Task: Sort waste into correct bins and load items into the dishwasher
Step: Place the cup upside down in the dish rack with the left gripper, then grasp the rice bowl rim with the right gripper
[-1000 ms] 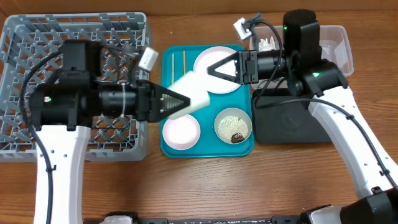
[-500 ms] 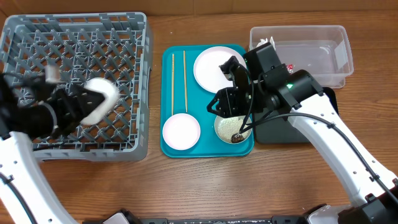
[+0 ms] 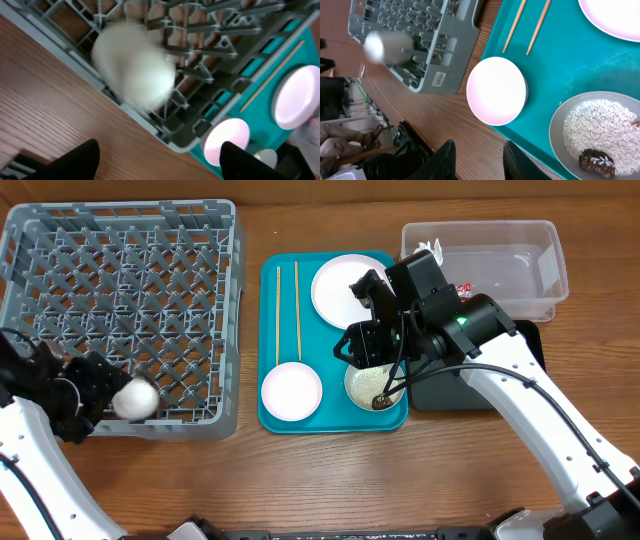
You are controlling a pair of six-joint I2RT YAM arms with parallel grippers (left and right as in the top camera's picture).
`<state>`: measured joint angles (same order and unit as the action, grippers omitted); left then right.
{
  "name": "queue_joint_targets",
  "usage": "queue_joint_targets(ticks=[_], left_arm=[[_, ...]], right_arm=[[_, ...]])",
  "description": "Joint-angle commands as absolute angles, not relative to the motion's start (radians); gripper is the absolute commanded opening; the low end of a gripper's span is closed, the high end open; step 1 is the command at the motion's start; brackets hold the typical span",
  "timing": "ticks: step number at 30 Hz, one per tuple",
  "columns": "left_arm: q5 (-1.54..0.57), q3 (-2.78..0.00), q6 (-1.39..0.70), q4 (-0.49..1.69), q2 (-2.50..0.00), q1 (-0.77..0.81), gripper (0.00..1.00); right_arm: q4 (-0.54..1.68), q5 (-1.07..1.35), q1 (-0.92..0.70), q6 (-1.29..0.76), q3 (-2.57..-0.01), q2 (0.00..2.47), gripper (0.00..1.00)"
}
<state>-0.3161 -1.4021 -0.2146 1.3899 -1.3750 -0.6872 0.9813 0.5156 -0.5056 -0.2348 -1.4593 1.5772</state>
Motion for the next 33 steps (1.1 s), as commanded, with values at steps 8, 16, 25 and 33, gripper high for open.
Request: queue_joint_targets(ticks=[8, 16, 25, 33], left_arm=[[-0.289, -1.311, -0.278, 1.298, -1.375, -0.688, 0.79], [-0.532, -1.332, -0.169, 1.312, -1.374, -0.678, 0.74], [-0.664, -1.556, 0.093, 1.378, -1.323, -0.431, 0.9], [-0.494, -1.587, 0.153, 1.302, -1.26, -0.137, 0.88]], right_arm=[[0.979, 0.506, -0.511, -0.228, -1.475, 1.554, 0.33], [0.977, 0.505, -0.511, -0.227, -1.475, 1.554, 0.33], [0.936, 0.442, -0.482, -0.244, -1.475, 1.554, 0.48], [0.935, 0.412, -0.43, -0.287, -1.475, 1.554, 0.92]])
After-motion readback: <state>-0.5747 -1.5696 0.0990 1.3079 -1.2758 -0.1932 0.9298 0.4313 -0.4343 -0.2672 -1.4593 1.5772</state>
